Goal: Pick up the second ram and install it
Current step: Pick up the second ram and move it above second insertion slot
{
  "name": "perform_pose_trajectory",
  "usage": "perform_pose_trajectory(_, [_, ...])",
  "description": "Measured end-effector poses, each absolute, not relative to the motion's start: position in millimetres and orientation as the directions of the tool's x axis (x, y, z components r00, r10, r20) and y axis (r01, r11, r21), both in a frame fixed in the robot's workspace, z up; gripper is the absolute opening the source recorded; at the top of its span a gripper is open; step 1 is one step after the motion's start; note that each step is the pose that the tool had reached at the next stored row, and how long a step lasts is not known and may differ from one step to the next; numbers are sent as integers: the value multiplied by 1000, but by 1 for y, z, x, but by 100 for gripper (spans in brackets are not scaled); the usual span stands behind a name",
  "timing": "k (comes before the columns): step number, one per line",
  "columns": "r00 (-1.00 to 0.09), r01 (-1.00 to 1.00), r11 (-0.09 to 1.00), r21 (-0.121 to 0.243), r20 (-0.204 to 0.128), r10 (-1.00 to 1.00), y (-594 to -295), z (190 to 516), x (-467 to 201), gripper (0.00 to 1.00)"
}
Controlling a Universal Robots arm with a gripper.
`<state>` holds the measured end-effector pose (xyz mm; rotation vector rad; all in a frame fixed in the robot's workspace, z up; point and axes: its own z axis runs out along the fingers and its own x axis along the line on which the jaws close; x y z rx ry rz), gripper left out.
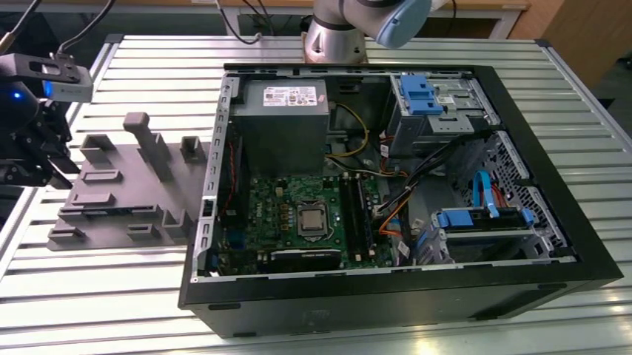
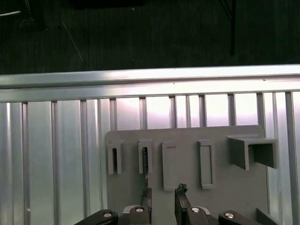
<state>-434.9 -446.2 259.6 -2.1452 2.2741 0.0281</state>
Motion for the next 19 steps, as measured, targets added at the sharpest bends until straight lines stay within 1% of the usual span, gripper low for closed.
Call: perform_pose_trajectory(19, [-58,-998,58,3,-23,-998,-451,255,-434,33])
